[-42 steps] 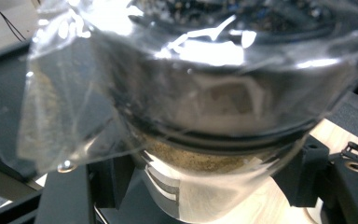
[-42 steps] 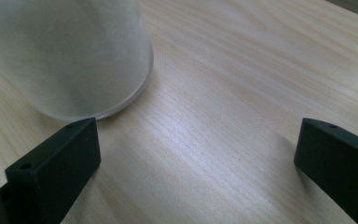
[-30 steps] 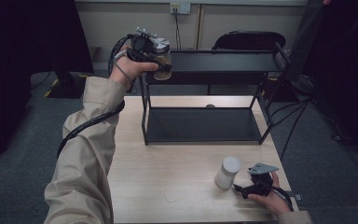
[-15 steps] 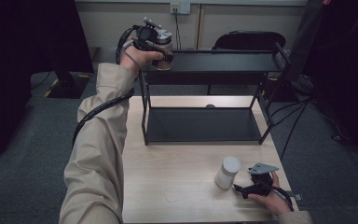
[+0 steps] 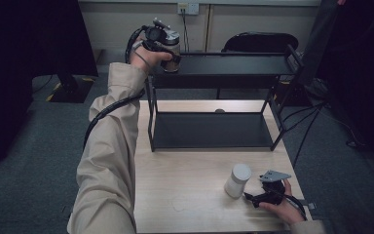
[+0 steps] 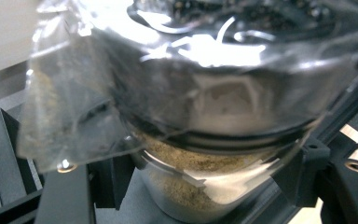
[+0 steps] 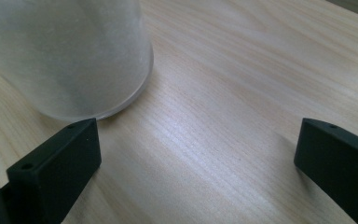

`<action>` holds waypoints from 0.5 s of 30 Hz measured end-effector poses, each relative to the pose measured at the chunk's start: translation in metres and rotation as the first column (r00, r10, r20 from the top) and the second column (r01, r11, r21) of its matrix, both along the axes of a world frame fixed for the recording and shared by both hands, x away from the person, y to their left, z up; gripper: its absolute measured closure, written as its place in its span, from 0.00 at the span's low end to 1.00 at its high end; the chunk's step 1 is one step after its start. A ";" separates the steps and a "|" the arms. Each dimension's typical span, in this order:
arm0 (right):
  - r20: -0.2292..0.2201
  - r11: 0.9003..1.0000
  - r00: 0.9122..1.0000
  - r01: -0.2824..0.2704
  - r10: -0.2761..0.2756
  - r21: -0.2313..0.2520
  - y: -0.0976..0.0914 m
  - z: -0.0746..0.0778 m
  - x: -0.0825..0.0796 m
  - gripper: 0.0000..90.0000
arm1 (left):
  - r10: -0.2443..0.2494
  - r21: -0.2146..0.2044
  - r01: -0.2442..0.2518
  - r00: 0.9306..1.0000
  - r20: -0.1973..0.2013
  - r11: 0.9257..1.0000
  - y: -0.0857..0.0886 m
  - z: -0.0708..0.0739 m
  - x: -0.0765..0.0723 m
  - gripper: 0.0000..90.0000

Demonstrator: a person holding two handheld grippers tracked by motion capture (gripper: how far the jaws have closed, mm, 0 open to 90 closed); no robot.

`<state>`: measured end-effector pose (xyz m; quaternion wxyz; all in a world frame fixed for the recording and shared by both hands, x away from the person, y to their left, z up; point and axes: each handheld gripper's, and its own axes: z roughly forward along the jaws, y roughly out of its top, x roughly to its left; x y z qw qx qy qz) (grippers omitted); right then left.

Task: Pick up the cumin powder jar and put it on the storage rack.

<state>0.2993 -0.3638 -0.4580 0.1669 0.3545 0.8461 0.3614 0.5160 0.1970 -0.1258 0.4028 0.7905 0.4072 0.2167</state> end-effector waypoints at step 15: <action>0.001 1.000 1.000 0.001 -0.001 -0.001 0.000 0.000 0.000 0.00 | 0.002 0.001 -0.002 1.000 0.010 1.000 -0.005 -0.007 0.005 0.34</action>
